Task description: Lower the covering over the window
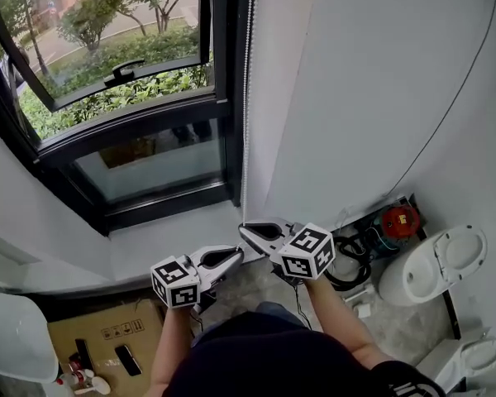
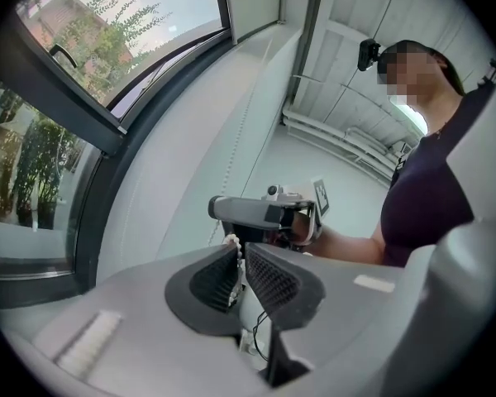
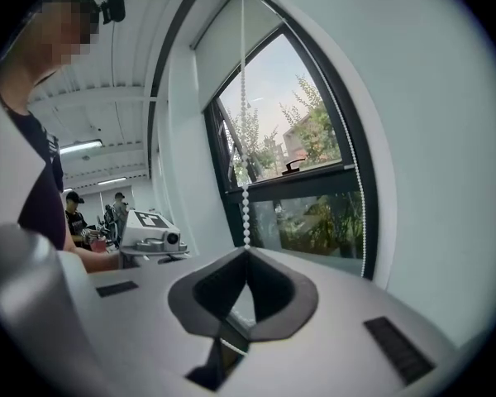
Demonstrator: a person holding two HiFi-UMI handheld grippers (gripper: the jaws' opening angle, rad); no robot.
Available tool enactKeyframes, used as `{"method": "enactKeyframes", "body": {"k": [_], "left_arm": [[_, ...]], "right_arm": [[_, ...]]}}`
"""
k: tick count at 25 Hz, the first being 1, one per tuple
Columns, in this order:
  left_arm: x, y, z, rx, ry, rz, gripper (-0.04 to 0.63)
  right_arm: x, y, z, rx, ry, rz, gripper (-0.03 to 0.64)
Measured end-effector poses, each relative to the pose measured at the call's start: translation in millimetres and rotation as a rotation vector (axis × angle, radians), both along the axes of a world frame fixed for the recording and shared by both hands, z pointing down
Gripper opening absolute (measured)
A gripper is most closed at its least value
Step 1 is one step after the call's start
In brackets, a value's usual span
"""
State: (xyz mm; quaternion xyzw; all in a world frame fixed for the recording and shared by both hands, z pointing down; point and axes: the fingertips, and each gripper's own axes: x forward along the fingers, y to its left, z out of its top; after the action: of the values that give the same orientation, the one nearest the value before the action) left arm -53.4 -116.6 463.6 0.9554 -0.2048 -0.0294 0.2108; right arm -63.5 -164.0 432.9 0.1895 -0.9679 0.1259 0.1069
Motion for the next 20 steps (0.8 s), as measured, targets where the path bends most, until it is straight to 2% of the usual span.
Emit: {"method": "enactKeyframes", "body": {"k": [4, 8, 12, 14, 16, 20], "left_arm": [[-11, 2, -13, 0.021, 0.027, -0.016, 0.021], [-16, 9, -24, 0.056, 0.012, 0.0, 0.09], [-24, 7, -40, 0.102, -0.003, -0.026, 0.095], [-28, 7, -46, 0.116, -0.006, -0.038, 0.097], [-31, 8, -46, 0.124, -0.04, -0.044, 0.097], [-40, 11, -29, 0.128, -0.172, -0.051, 0.097]], "right_arm": [[3, -3, 2, 0.027, 0.032, 0.021, 0.012], [5, -2, 4, 0.021, 0.037, 0.024, 0.012], [0, 7, 31, -0.021, 0.102, -0.011, 0.012], [-2, 11, 38, -0.069, 0.049, -0.016, 0.012], [-3, 13, 38, -0.089, 0.016, -0.018, 0.012], [-4, 6, 40, -0.019, 0.117, -0.022, 0.012]]}}
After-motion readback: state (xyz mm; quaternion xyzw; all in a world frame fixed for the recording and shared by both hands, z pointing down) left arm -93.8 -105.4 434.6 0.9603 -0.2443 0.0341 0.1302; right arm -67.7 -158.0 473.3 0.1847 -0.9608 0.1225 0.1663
